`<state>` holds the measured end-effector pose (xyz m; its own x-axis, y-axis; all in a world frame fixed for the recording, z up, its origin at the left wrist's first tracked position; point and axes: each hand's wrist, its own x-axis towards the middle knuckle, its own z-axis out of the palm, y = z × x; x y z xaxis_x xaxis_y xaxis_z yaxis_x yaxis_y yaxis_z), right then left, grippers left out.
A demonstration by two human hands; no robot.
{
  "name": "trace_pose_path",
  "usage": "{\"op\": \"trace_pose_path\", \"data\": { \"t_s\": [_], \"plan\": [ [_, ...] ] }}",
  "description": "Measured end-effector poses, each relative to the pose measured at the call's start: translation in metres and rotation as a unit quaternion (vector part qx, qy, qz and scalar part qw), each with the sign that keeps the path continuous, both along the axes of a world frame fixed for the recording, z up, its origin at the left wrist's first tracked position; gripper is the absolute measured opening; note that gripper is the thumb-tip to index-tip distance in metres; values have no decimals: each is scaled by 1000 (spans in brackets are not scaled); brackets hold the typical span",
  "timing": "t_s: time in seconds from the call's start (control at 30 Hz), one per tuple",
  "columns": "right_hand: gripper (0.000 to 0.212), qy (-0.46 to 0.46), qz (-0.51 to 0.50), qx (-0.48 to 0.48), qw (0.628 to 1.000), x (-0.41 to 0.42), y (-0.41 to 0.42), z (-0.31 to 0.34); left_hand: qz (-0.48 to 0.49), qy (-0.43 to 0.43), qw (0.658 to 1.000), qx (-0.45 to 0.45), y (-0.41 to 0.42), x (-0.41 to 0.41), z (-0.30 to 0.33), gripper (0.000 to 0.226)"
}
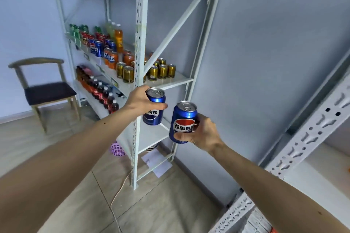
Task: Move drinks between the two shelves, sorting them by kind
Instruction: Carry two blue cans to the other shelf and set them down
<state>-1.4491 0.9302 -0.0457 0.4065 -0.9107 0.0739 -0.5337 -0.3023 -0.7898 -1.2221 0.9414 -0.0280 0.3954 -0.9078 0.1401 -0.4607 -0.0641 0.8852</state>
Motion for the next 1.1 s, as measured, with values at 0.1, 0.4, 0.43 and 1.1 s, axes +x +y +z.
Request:
{"op": "trace_pose_path", "data": {
  "t_s": [0.1, 0.4, 0.43, 1.1],
  "plan": [
    [70, -2, 15, -1, 1000, 42, -23, 0, 25, 1, 1000, 4, -16, 41, -1, 69],
    [72, 1, 63, -6, 998, 156, -100, 0, 70, -24, 997, 8, -76, 142, -1, 59],
    [72, -1, 71, -5, 997, 168, -110, 0, 76, -31, 997, 7, -83, 154, -1, 59],
    [71, -41, 114, 6, 993, 434, -217, 15, 123, -31, 991, -35, -197, 412, 27, 50]
  ]
}}
